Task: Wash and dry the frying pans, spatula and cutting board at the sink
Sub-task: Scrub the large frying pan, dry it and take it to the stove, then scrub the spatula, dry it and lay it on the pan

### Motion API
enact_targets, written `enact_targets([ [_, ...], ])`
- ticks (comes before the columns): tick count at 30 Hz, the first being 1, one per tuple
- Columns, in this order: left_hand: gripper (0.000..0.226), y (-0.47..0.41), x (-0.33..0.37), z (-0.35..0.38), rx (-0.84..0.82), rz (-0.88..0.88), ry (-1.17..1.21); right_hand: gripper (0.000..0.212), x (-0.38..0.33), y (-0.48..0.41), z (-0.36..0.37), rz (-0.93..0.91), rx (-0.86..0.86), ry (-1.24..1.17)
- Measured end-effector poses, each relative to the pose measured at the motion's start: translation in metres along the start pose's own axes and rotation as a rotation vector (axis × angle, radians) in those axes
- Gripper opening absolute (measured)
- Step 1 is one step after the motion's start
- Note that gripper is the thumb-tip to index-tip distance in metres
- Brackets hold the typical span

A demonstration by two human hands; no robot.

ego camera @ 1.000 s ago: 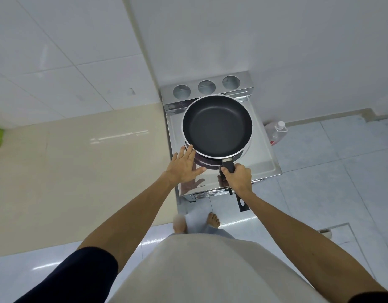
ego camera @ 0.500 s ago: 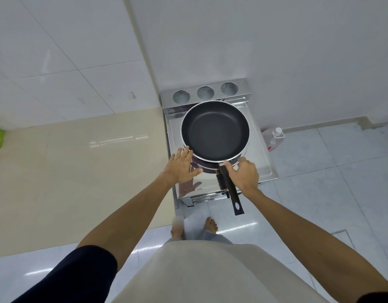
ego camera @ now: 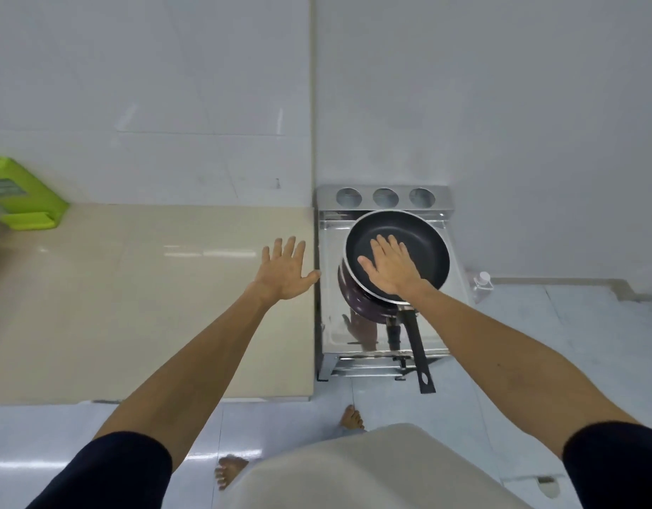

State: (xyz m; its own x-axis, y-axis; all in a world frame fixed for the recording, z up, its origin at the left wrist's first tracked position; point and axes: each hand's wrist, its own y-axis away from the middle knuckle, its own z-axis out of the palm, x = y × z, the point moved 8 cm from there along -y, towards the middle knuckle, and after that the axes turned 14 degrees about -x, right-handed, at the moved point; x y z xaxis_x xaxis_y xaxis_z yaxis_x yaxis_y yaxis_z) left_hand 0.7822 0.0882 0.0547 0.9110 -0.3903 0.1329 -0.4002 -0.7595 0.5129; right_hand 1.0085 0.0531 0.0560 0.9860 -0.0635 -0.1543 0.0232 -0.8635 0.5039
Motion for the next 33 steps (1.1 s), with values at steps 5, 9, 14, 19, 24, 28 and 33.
enact_targets([
  [5,0.085,0.057,-0.103,-0.006,0.062,-0.089,0.064,0.089,-0.110,-0.020,-0.002,-0.082,0.024,0.093],
  [9,0.085,0.119,-0.211,-0.001,0.098,-0.179,0.069,0.076,-0.233,-0.033,0.005,-0.166,0.016,0.144],
  [14,0.085,0.203,-0.355,0.003,0.143,-0.324,0.090,0.074,-0.402,-0.046,0.007,-0.316,0.028,0.184],
  [19,0.083,0.277,-0.473,0.006,0.182,-0.446,0.133,0.076,-0.556,-0.048,0.008,-0.436,0.041,0.200],
  [24,0.085,0.325,-0.561,0.016,0.214,-0.539,0.188,0.078,-0.672,-0.068,0.016,-0.513,0.034,0.259],
  [28,0.085,0.351,-0.642,0.030,0.220,-0.597,0.243,0.077,-0.762,-0.092,0.028,-0.565,0.021,0.293],
  [33,0.084,0.371,-0.741,0.040,0.204,-0.626,0.283,0.074,-0.868,-0.127,0.049,-0.619,-0.027,0.334],
])
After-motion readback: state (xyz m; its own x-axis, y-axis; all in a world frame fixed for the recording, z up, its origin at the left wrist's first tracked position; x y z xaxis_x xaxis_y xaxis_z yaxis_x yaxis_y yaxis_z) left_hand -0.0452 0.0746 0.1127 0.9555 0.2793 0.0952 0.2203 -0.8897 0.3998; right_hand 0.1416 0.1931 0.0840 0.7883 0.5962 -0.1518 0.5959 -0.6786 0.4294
